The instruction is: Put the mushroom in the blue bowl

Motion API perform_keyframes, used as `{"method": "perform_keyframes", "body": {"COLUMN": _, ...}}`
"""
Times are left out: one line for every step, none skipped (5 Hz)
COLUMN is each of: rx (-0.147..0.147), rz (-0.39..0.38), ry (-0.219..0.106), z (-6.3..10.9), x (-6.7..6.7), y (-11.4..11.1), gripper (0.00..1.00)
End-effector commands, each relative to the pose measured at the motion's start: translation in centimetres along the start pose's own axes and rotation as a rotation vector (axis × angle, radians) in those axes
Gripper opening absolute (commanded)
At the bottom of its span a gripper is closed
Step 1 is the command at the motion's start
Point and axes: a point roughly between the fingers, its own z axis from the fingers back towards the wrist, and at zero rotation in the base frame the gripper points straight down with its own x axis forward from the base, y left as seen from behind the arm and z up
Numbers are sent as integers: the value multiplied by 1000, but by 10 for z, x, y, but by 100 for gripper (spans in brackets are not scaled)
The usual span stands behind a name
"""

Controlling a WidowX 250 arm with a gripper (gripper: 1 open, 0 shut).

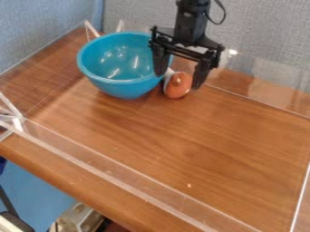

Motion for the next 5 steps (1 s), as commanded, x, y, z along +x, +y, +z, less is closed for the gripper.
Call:
{"method": "perform_keyframes", "body": {"rx": -1, "rz": 18, "ry": -63, "z": 19, "x": 9, "y": 5, "gripper": 100}}
{"method": "perform_keyframes", "body": {"rx": -2, "rz": 20, "ry": -62, "z": 18, "x": 12, "y": 4, "gripper": 100}}
{"method": "perform_keyframes", "body": {"rx": -3, "rz": 21, "ry": -61, "z": 18, "x": 14, "y": 3, "gripper": 100}}
{"method": "perform_keyframes", "body": {"rx": -5, "rz": 21, "ry": -60, "z": 17, "x": 17, "y": 1, "gripper": 100}}
{"method": "perform_keyframes", "body": {"rx": -9, "rz": 20, "ry": -59, "z": 17, "x": 18, "y": -2, "gripper": 100}}
